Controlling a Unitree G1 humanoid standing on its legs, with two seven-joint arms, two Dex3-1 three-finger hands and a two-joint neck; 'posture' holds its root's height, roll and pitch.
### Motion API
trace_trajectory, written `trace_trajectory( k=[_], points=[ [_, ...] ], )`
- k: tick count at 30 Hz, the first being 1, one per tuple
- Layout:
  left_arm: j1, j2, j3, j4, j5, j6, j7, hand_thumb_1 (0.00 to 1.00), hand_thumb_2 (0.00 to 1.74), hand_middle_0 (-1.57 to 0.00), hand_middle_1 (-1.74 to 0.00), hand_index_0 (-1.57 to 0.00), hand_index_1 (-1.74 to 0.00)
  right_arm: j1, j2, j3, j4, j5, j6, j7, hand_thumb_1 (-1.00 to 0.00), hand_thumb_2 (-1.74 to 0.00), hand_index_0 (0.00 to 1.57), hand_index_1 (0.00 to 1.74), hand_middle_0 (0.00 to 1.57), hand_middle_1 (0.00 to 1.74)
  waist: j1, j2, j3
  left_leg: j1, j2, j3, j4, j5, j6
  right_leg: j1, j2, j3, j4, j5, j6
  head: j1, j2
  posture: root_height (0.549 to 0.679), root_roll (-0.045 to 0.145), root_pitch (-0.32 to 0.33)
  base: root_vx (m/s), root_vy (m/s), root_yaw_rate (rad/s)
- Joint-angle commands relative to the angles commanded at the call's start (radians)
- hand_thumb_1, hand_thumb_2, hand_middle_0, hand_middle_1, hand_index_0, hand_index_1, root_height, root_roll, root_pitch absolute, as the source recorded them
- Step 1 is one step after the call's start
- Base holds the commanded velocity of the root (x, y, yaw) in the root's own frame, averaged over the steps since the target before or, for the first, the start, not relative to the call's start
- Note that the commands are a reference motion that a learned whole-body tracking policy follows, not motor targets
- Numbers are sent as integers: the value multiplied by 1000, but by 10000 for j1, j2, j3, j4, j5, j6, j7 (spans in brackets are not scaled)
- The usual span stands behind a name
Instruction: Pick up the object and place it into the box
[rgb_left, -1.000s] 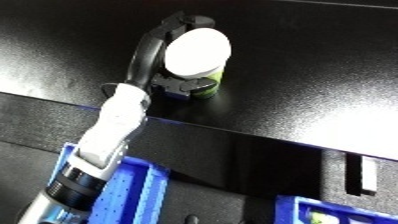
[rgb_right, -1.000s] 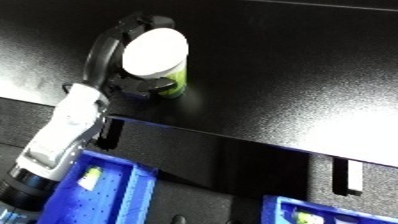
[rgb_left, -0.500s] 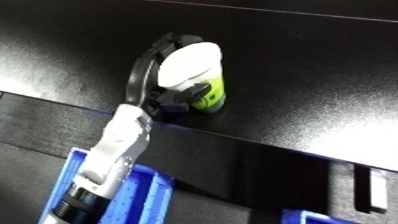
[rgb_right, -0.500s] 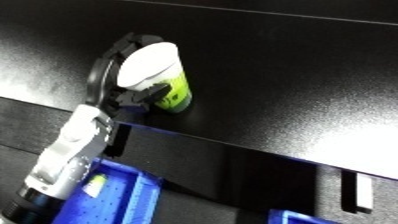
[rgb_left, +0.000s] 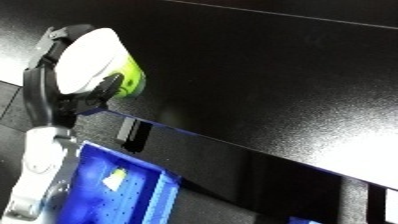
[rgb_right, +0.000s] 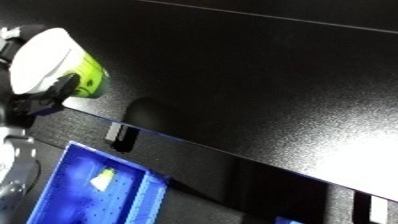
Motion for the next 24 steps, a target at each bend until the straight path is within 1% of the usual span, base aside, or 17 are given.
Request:
trace_trajectory(
  k=[6, 9, 12, 13, 15, 17, 21, 24],
  points=[
    [939, 192, 1178, 1188, -119, -1486, 1099, 900, 1566, -1413, -1566, -1413, -1566, 148, -21, -73, 22, 57, -79, 24, 0, 0, 0, 0, 0, 0, 161, 36, 0, -21, -44, -33, 24, 6, 16, 65, -3, -55, 5, -74, -54, -350, 83, 632, 64, -54, -5, 15, 51],
    [1406, 111, 1526, 2299, -342, -2111, 1596, 900, 1566, -1413, -1566, -1413, -1566, 159, 11, -40, -27, 73, -63, 1, 0, 0, 0, 0, 0, 0, 207, 34, 0, -40, -57, -47, 43, 9, 30, 90, 11, -73, 11, -111, -71, -655, 122, 632, 63, -54, -5, 9, 51],
    [1814, -23, 1752, 3472, -619, -2555, 2048, 900, 1566, -1413, -1566, -1413, -1566, 101, 51, 20, -24, 110, -36, -35, 0, 0, 0, 0, 0, 0, 239, 24, 0, -49, -56, -65, 59, 15, 48, 131, 37, -85, 4, -163, -105, -1151, -138, 632, 62, -54, -9, 11, 37],
    [1920, -37, 1813, 3849, -792, -2642, 2195, 900, 1566, -1413, -1566, -1413, -1566, 67, 58, 48, -12, 141, -24, -51, 0, 0, 0, 0, 0, 0, 249, 19, 0, -50, -52, -72, 61, 23, 50, 151, 49, -88, -2, -185, -121, -1526, -348, 632, 62, -54, -12, 15, 33],
    [2041, -1, 1895, 4603, -1260, -2733, 2385, 900, 1566, -1413, -1566, -1413, -1566, -12, 72, 126, 27, 230, 8, -84, 0, 0, 0, 0, 0, 0, 258, 2, 0, -56, -47, -90, 69, 41, 53, 206, 72, -98, -13, -233, -154, -2200, -619, 631, 62, -56, -9, 10, 38],
    [2111, 77, 1962, 5357, -1802, -2708, 2436, 900, 1566, -1413, -1566, -1413, -1566, -95, 99, 198, 69, 303, 70, -110, 0, 0, 0, 0, 0, 0, 269, -33, 0, -68, -43, -104, 97, 47, 70, 280, 84, -124, -24, -279, -183, -2879, -845, 631, 61, -60, 1, -1, 62],
    [2008, 211, 2100, 6714, -2452, -2462, 2302, 900, 1566, -1413, -1566, -1413, -1566, -224, 184, 302, 243, 355, 115, -102, 0, 0, 0, 0, 0, 0, 273, -131, 0, -62, -2, -108, 139, 48, 127, 442, 73, -197, -22, -362, -200, -4191, -1298, 631, 57, -68, 20, -2, 63],
    [1828, 264, 2167, 7543, -2659, -2193, 2197, 900, 1566, -1413, -1566, -1413, -1566, -311, 251, 382, 386, 409, 93, -91, 0, 0, 0, 0, 0, 0, 279, -222, 0, -39, 26, -135, 62, 100, 149, 546, 83, -238, -26, -427, -209, -4980, -1632, 631, 54, -72, 21, 6, 66]
  ],
)
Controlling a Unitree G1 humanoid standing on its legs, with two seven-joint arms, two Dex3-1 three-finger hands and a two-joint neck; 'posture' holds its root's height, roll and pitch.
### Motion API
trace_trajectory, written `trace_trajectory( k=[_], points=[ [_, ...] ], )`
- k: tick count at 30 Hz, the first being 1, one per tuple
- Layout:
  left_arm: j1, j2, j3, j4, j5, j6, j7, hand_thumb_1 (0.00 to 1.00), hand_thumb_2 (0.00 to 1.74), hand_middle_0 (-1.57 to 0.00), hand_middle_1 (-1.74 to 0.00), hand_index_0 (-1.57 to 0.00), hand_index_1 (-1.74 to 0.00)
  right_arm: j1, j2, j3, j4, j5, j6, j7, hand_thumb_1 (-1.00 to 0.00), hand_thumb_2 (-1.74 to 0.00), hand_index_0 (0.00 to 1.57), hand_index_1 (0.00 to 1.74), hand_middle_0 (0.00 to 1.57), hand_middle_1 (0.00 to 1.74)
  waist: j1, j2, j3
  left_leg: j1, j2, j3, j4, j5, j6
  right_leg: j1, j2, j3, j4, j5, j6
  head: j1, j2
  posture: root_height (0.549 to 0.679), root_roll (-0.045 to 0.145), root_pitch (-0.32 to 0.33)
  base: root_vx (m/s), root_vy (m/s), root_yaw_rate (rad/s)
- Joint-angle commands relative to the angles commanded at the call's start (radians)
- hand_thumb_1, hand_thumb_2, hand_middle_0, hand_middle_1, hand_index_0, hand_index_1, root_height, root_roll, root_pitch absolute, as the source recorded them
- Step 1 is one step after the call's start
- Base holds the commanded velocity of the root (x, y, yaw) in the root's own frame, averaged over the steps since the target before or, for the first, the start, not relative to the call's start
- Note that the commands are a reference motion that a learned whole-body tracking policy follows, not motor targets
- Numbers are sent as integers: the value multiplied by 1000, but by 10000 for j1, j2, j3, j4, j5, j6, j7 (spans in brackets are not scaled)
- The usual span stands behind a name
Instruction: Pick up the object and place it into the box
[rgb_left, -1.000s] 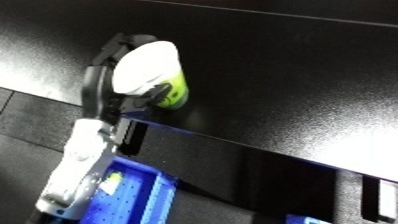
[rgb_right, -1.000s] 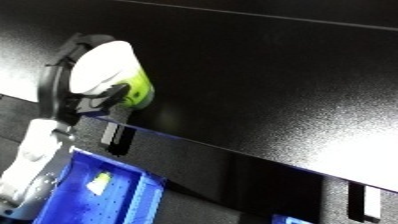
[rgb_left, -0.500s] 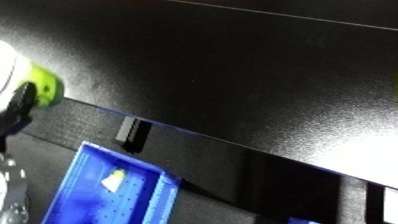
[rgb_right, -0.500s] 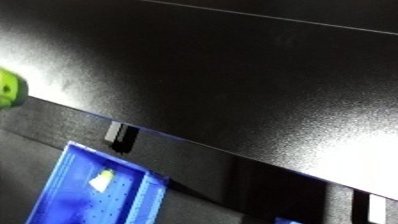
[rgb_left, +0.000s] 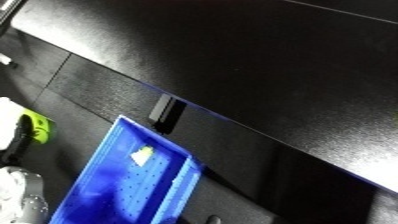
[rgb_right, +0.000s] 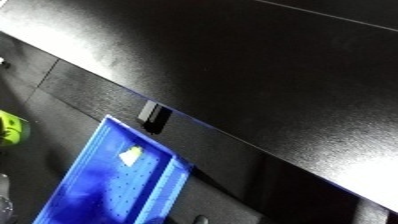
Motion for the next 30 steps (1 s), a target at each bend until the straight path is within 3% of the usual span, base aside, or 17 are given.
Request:
trace_trajectory(
  k=[8, 14, 20, 30],
  points=[
    [-481, 30, -255, 1820, -932, 681, -906, 900, 1566, -1413, -1566, -1413, -1566, 2, 139, 105, 179, -95, -54, 39, 0, 0, 0, 0, 0, 0, -45, -286, 0, 16, 45, -42, -390, 200, -9, 156, 85, -68, -233, -30, 11, -1444, -139, 632, 47, -67, 5, 20, 59],
    [-647, -189, -458, 2634, -1487, 1364, -1320, 900, 1566, -1413, -1566, -1413, -1566, 59, 188, 111, 280, -188, -158, 180, 0, 0, 0, 0, 0, 0, -97, -527, 0, -45, 107, -45, -566, 282, -29, 134, 185, -92, -385, 7, 28, -1616, -133, 633, 40, -58, -17, 16, 27],
    [-592, -359, -474, 3344, -2138, 1949, -1981, 600, 1044, -942, -1044, -942, -1044, 92, 181, 137, 361, -317, -229, 280, 0, 0, 0, 0, 0, 0, -159, -680, 0, -50, 167, -21, -659, 288, -47, 150, 227, -87, -516, 39, 43, -1597, -39, 634, 38, -53, -8, 25, 5],
    [-807, -280, -609, 3932, -2192, 2020, -2804, 100, 174, -157, -174, -157, -174, 99, 124, 200, 411, -259, -272, 404, 0, 0, 0, 0, 0, 0, -191, -823, 0, 7, 177, 24, -851, 289, -71, 247, 254, -131, -757, 78, 54, -1375, 131, 636, 36, -47, -9, 6, 9]
  ],
)
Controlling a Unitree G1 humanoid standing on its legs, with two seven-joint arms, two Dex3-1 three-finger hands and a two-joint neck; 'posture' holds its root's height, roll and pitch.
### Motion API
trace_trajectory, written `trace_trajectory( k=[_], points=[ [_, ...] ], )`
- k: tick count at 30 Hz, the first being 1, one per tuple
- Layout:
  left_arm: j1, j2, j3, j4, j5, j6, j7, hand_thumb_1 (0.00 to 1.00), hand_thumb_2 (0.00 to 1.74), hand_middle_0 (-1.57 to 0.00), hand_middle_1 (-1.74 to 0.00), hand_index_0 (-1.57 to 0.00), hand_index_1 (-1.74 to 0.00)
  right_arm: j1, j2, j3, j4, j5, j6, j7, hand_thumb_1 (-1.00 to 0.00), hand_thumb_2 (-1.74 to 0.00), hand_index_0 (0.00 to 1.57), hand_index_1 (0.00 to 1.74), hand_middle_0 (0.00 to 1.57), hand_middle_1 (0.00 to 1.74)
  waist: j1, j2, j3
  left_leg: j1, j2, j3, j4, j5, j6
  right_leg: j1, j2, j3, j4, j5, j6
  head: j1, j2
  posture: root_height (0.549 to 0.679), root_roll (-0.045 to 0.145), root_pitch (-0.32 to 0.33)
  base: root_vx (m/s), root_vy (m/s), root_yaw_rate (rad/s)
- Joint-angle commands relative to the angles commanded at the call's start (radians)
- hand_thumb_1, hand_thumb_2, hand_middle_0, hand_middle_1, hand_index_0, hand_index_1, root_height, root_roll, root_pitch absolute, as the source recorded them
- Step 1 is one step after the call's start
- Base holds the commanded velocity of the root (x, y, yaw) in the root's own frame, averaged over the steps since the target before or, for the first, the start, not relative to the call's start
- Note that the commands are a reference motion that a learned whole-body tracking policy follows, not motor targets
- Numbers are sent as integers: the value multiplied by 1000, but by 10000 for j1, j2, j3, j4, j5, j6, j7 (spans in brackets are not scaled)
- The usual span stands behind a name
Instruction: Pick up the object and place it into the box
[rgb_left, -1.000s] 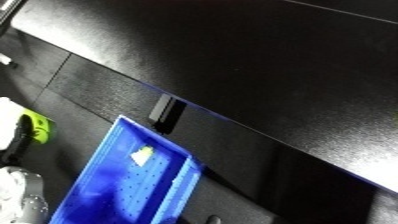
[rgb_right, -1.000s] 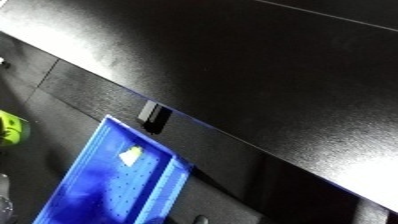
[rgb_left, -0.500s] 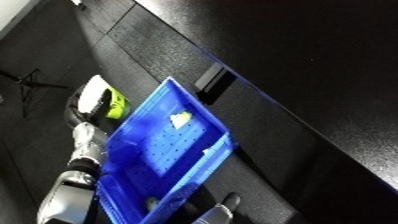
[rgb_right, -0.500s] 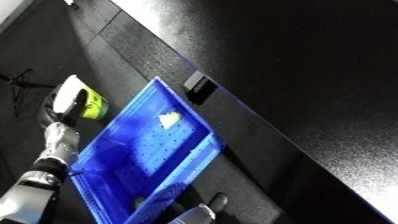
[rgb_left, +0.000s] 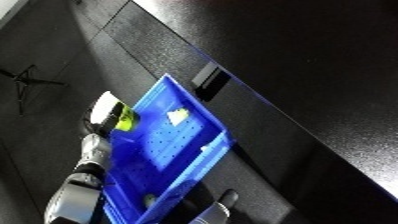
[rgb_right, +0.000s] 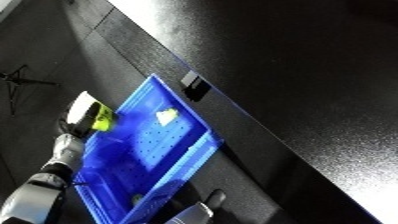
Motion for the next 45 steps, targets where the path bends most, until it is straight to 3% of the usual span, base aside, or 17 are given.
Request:
trace_trajectory(
  k=[2, 18, 24, 30, 37, 45],
  points=[
    [-57, 31, -44, 41, 60, -31, -77, 0, 0, 0, 0, 0, 0, 9, 6, 15, -14, 28, -8, 5, 0, 0, 0, 0, 0, 0, 6, -12, 0, 8, -5, -5, -20, 0, -3, 17, -4, -10, -36, 12, 1, 98, 27, 637, 36, -46, -3, -5, 16],
    [-267, 165, -336, 28, 399, 313, -92, 0, 0, 0, 0, 0, 0, 9, -31, 162, -189, 435, -57, -127, 0, 0, 0, 0, 0, 0, 41, 51, 0, -207, -95, 26, -22, 15, -12, -240, -16, 4, -174, 167, 28, 1094, 110, 638, 30, -25, -18, -3, -2],
    [-359, 197, -596, -31, 813, 592, -502, 0, 0, 0, 0, 0, 0, -49, -80, 183, -313, 762, -167, -172, 0, 0, 0, 0, 0, 0, -32, 134, 0, -428, -99, 159, 126, -63, 29, -586, 3, 99, -145, 287, 66, 2150, 641, 636, 24, -9, -57, -25, -63],
    [-427, -59, -1166, -360, 1798, 822, -1237, 0, 0, 0, 0, 0, 0, -266, -163, 156, -545, 1110, -234, -351, 0, 0, 0, 0, 0, 0, -227, 255, 0, -731, -78, 381, 388, -197, 45, -1023, 45, 323, -270, 596, 193, 4015, 934, 637, 19, 15, -101, -21, -188],
    [-296, -695, -2128, -872, 2959, 834, -2129, 0, 0, 0, 0, 0, 0, -678, -427, -89, -593, 998, -82, -517, 0, 0, 0, 0, 0, 0, -507, 694, 0, -735, -55, 621, 245, -135, 28, -1327, 35, 669, -497, 952, 376, 6080, 1655, 638, 18, 29, -83, 39, -204],
    [-337, -1110, -3247, -1356, 4390, 825, -2958, 0, 0, 0, 0, 0, 0, -915, -524, -391, -500, 1125, 54, -444, 0, 0, 0, 0, 0, 0, -765, 916, 0, -450, -16, 751, 80, -144, 59, -1302, 47, 910, -655, 1233, 529, 8472, 2318, 640, 20, 22, -34, -8, -121]
  ],
)
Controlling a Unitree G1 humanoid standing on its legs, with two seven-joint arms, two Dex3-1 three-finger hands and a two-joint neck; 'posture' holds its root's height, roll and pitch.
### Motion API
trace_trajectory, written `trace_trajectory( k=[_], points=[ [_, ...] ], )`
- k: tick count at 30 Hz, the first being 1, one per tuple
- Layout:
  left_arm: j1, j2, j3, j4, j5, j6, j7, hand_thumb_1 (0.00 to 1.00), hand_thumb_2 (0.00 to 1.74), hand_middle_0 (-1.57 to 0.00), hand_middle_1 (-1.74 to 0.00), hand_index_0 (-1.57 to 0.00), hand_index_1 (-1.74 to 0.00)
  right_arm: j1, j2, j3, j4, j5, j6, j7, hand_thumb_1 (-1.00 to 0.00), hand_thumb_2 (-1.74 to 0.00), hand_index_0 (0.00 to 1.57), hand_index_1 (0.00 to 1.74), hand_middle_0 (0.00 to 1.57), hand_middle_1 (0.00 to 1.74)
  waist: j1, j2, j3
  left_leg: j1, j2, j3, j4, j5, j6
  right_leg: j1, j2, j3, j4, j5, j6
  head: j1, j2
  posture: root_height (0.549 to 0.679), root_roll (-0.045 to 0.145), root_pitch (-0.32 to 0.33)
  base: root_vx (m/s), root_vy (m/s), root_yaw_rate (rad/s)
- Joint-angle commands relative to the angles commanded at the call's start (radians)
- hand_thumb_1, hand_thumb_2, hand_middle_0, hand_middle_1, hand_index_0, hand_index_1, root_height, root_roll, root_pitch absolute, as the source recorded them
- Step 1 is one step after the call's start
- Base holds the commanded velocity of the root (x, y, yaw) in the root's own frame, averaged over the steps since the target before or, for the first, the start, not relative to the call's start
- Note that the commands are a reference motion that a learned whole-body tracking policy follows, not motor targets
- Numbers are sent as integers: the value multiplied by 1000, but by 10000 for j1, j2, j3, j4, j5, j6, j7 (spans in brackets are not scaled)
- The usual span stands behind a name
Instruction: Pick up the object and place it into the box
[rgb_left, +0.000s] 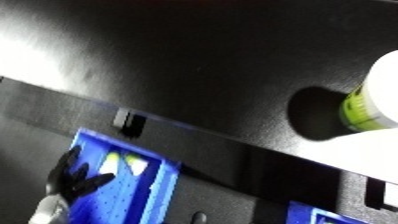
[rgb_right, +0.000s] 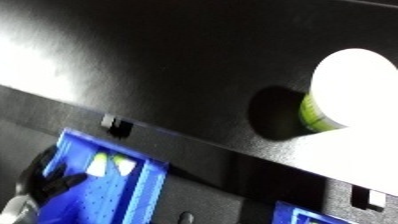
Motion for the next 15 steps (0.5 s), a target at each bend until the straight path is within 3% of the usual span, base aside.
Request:
trace_trajectory(
  k=[3, 6, 11, 15],
  points=[
    [217, -277, -251, -42, 322, 53, -264, 0, 0, 0, 0, 0, 0, -80, 13, -98, 33, -130, 53, 26, 0, 0, 0, 0, 0, 0, -120, 61, 0, 87, 29, 72, 68, -86, 18, 11, 23, 77, -95, 94, 17, 877, 151, 641, 22, 19, -23, 3, -176],
    [535, -512, -394, -4, 554, 8, -451, 0, 0, 0, 0, 0, 0, -164, -20, -174, 104, -361, 66, 86, 0, 0, 0, 0, 0, 0, -245, 123, 0, 123, 73, 170, 256, -222, 41, 17, 67, 151, -105, 116, -24, 1572, 199, 641, 25, 15, -11, 41, -248],
    [985, -822, -716, 46, 879, 202, -1117, 0, 0, 0, 0, 0, 0, -273, -175, -294, 151, -854, 82, 199, 0, 0, 0, 0, 0, 0, -456, 245, 0, 133, 140, 364, 557, -422, 84, -39, 135, 248, 75, 44, -131, 2513, 307, 639, 30, 8, 1, 63, -257],
    [1179, -969, -1004, 82, 1138, 322, -1441, 0, 0, 0, 0, 0, 0, -357, -330, -381, 111, -1100, 143, 266, 0, 0, 0, 0, 0, 0, -592, 328, 0, 190, 158, 468, 657, -523, 123, -59, 184, 319, 250, -65, -216, 2943, 242, 638, 34, 4, 29, 58, -165]
  ],
)
